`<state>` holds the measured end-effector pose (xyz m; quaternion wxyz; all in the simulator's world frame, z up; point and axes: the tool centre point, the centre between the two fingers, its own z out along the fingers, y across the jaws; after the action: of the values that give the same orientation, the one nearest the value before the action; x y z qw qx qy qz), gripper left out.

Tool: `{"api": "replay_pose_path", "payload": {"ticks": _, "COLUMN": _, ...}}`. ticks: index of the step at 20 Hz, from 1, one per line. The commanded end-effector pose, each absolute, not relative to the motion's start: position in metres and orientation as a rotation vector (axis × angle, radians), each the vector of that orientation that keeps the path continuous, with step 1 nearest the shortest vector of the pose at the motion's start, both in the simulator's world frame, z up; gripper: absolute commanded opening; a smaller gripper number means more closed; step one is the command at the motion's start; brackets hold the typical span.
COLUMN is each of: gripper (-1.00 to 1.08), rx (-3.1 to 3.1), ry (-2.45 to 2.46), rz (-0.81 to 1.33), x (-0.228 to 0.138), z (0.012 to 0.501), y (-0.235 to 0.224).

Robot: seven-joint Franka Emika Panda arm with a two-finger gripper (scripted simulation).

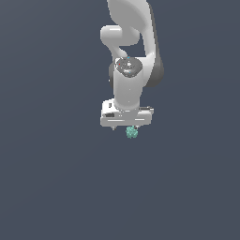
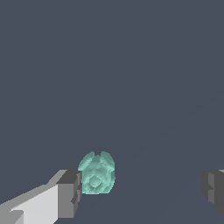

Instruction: Pick up the object and move it to a goal position.

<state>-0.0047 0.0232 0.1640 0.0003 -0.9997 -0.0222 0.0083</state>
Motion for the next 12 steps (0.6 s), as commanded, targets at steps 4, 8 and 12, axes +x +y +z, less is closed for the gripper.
{"api": "replay_pose_path", "payload": {"ticks": 4, "gripper": 1.00, "rx": -3.140, "ry": -0.062, "rz": 0.031, "x": -0.006, "z": 0.161, "y": 0.023}}
{"api": "replay_pose_path", "payload": {"ticks": 8, "gripper": 1.00, "rx": -3.141, "ry": -0.037, "rz": 0.047, "x": -0.008, "z": 0.153, "y": 0.021}}
{"api": "replay_pose_path", "payload": {"ticks": 12, "gripper": 1.00, "rx": -3.141, "ry": -0.032, "rz": 0.050, "x": -0.008, "z": 0.152, "y": 0.020}}
